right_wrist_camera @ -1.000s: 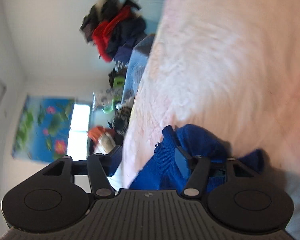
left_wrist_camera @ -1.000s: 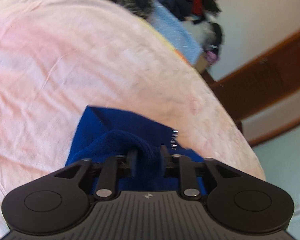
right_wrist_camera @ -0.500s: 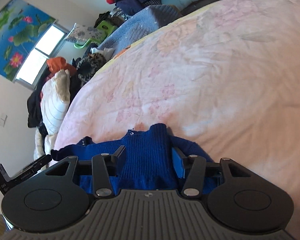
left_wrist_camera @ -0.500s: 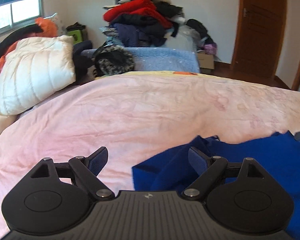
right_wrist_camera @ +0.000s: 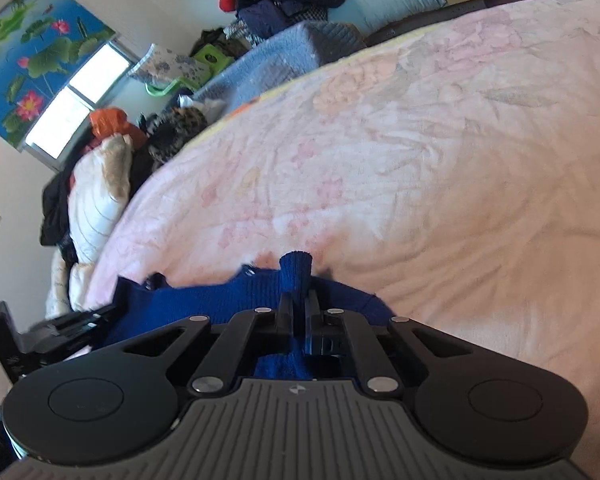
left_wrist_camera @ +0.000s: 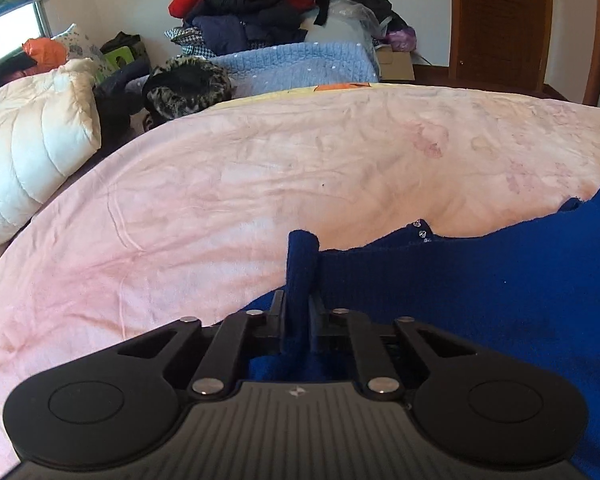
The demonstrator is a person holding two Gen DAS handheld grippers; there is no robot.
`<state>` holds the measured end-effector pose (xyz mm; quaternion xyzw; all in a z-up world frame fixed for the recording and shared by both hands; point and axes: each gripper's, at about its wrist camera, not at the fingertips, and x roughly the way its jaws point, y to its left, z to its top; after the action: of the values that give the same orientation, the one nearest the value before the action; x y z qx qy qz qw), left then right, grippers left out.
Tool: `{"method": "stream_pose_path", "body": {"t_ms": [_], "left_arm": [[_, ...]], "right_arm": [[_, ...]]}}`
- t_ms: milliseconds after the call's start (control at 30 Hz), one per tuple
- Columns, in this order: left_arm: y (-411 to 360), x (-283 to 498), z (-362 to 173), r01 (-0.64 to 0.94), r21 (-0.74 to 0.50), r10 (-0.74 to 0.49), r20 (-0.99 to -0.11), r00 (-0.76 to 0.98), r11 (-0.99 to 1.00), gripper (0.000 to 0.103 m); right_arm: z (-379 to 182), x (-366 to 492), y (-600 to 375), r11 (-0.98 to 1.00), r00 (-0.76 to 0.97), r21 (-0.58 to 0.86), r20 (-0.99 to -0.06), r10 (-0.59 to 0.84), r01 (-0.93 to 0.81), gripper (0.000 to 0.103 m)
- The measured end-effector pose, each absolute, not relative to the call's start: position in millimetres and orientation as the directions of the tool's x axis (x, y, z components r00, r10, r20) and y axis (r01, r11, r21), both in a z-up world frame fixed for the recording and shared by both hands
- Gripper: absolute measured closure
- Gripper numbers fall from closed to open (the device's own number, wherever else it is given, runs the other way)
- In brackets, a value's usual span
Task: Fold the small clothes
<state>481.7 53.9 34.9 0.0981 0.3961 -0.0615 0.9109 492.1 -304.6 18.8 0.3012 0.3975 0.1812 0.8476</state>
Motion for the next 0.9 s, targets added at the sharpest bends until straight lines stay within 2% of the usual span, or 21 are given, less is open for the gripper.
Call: {"method": "stream_pose_path", "body": {"t_ms": [133, 233, 333, 367, 433, 467, 500, 600, 633, 667, 700, 733, 767, 800, 900], "left_arm": [[63, 481, 46, 0.164, 0.063, -0.069, -0.721, 0.689, 0.984, 0.096], [60, 493, 28, 0.098, 0.116, 0.024, -0.757, 0.653, 0.988, 0.097], [43, 487, 23, 0.102, 0.219, 0.087, -0.711, 0.698, 0.970, 0.097], [38, 485, 22, 0.101, 0.249, 0.106, -0.699, 0.707, 0.963, 0.097], [33, 479, 25, 0.104, 0.297, 0.131, -0.675, 0.726, 0.949, 0.093], [35, 475, 30, 0.094, 0.289, 0.130, -0.666, 0.735, 0.953, 0.092], [40, 470, 37, 0.071, 0.263, 0.126, -0.660, 0.740, 0.962, 0.091], [66, 442, 60, -0.020, 0.183, 0.133, -0.630, 0.765, 0.983, 0.090], [78, 426, 67, -0.052, 0.138, 0.127, -0.613, 0.780, 0.989, 0.085], [89, 410, 71, -0.077, 0.092, 0.117, -0.599, 0.792, 0.993, 0.079], [102, 390, 75, -0.104, 0.046, 0.111, -0.587, 0.802, 0.994, 0.060], [115, 372, 76, -0.127, 0.003, 0.105, -0.579, 0.809, 0.992, 0.034], [126, 356, 74, -0.145, -0.044, 0.094, -0.575, 0.813, 0.988, 0.022], [138, 341, 70, -0.158, -0.109, 0.066, -0.581, 0.811, 0.981, 0.015], [164, 321, 51, -0.153, -0.254, -0.059, -0.668, 0.742, 0.955, 0.015]], "right_arm": [[30, 484, -318, 0.728, 0.651, 0.681, -0.519, 0.553, -0.076, 0.095], [10, 490, -321, 0.754, 0.632, 0.657, -0.584, 0.509, -0.001, 0.095], [-2, 487, -315, 0.741, 0.637, 0.671, -0.574, 0.515, 0.006, 0.094], [-1, 487, -314, 0.739, 0.642, 0.673, -0.573, 0.509, 0.015, 0.086], [2, 485, -315, 0.721, 0.650, 0.691, -0.569, 0.504, 0.046, 0.079], [5, 482, -318, 0.706, 0.656, 0.707, -0.555, 0.512, 0.048, 0.066], [11, 476, -320, 0.693, 0.669, 0.719, -0.536, 0.515, 0.043, 0.059], [34, 442, -331, 0.658, 0.704, 0.753, -0.462, 0.540, -0.011, 0.049], [41, 424, -336, 0.640, 0.711, 0.767, -0.431, 0.555, -0.034, 0.045], [44, 408, -340, 0.625, 0.716, 0.779, -0.408, 0.566, -0.051, 0.037], [44, 390, -344, 0.614, 0.714, 0.787, -0.397, 0.577, -0.058, 0.029], [43, 374, -347, 0.609, 0.701, 0.791, -0.405, 0.587, -0.053, 0.026], [39, 360, -349, 0.610, 0.683, 0.791, -0.424, 0.595, -0.041, 0.026], [35, 345, -351, 0.610, 0.670, 0.792, -0.439, 0.599, -0.026, 0.027], [20, 318, -352, 0.601, 0.622, 0.799, -0.476, 0.622, 0.010, 0.027]]}}
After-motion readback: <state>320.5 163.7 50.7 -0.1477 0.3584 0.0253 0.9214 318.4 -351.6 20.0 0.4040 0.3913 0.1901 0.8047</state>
